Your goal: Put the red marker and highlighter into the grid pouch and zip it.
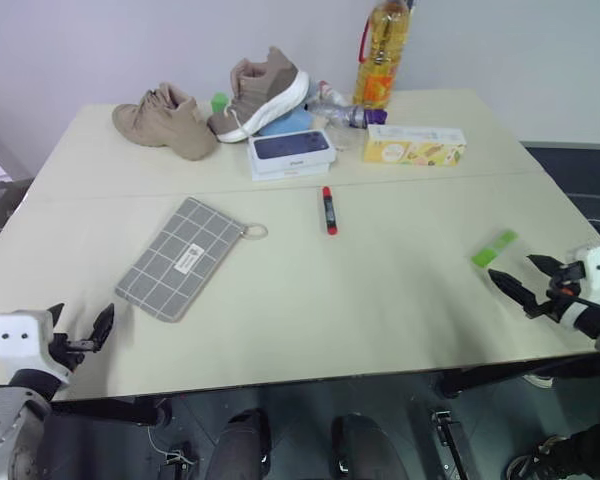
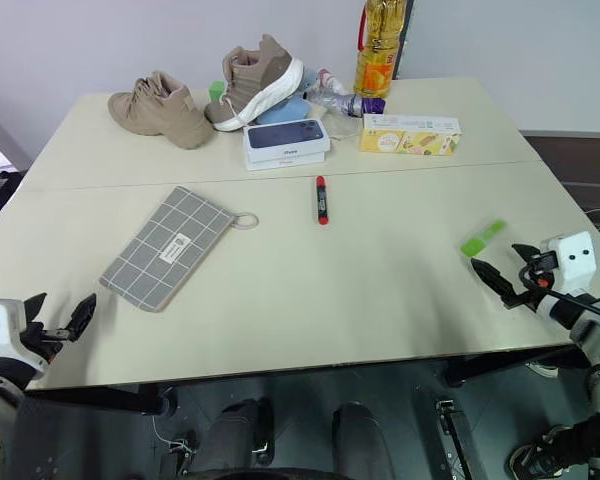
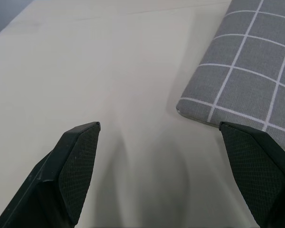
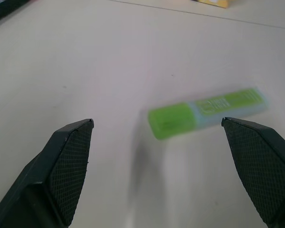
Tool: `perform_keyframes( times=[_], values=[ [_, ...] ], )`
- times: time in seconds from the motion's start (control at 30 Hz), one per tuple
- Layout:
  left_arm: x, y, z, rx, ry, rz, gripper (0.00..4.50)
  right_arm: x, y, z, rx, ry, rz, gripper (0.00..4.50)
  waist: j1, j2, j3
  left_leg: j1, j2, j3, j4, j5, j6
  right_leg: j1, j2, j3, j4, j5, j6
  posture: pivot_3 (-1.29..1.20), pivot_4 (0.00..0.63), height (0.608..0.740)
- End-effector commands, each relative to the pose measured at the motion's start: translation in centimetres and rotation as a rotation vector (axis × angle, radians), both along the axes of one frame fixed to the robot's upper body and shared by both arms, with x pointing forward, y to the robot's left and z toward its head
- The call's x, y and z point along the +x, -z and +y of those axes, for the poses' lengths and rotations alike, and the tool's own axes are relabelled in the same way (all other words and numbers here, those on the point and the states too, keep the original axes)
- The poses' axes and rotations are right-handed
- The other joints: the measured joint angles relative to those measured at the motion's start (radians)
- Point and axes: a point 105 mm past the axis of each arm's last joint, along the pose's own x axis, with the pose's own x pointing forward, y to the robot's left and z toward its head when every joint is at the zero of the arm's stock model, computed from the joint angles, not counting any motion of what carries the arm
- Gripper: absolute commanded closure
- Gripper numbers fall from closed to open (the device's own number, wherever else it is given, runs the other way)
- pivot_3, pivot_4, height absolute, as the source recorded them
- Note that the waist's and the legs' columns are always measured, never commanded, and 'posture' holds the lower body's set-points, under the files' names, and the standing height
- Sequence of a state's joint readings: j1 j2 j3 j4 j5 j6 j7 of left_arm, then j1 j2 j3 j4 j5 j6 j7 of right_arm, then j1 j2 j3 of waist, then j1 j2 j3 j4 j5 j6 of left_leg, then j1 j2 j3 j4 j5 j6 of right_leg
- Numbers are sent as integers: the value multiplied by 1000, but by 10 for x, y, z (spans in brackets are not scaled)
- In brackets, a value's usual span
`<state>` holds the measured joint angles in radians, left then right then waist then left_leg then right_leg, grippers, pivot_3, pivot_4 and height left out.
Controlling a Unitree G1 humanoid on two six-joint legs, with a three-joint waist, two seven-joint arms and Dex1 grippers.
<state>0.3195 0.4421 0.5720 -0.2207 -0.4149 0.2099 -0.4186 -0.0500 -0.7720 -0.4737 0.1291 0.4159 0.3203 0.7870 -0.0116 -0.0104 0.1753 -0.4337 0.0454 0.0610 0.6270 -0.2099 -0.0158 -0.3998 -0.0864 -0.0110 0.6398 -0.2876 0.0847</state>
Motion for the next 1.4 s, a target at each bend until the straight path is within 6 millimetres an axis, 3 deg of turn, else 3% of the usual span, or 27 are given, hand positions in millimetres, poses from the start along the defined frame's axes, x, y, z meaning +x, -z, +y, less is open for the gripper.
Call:
perform_keyframes(
  times=[0.03,0.3,0.37,0.43,0.73,0.87,1.07,1.27,1.4],
  values=[
    [0,-15,-1,23,-18,-56,195,6,-12,5,-11,-20,-48,10,1,0,0,0,0,0,0,0,0,0,0,0,0,0,0,0,150,736],
    [4,-16,-7,39,-5,-73,195,15,-21,33,1,-115,-75,10,0,0,0,0,0,0,0,0,0,0,1,0,0,0,0,0,150,736],
    [6,-16,-10,48,-7,-83,195,18,-25,48,13,-165,-89,10,0,0,0,0,0,0,0,0,0,0,1,0,0,0,0,0,150,736],
    [10,-18,-18,64,18,-105,195,23,-29,85,40,-270,-114,10,-3,0,0,0,0,0,1,0,0,0,1,0,0,0,0,0,150,736],
    [9,-11,-31,96,81,-99,195,32,-43,201,144,-550,-187,10,-2,-1,0,-1,3,1,0,0,0,-2,4,0,1,1,-1,0,150,736],
    [11,-11,-31,109,88,-98,0,42,-34,243,125,-597,-169,1191,-2,-2,-1,-5,3,0,2,0,0,-7,4,0,5,1,-1,0,150,736],
    [5,-9,-24,188,113,-69,0,57,-20,305,100,-659,-143,4447,-9,-4,-2,-7,3,1,4,0,0,-10,4,0,7,2,-2,0,150,736],
    [-4,-6,-14,305,154,-8,0,67,-23,381,37,-735,-146,4447,-29,-5,-3,-7,4,1,2,0,0,-12,4,0,9,2,-2,0,150,736],
    [-7,-3,-12,353,188,20,0,67,-22,420,-6,-765,-142,4447,-35,-5,-3,-8,4,0,1,0,-1,-13,3,0,9,2,-2,0,150,736]
  ],
)
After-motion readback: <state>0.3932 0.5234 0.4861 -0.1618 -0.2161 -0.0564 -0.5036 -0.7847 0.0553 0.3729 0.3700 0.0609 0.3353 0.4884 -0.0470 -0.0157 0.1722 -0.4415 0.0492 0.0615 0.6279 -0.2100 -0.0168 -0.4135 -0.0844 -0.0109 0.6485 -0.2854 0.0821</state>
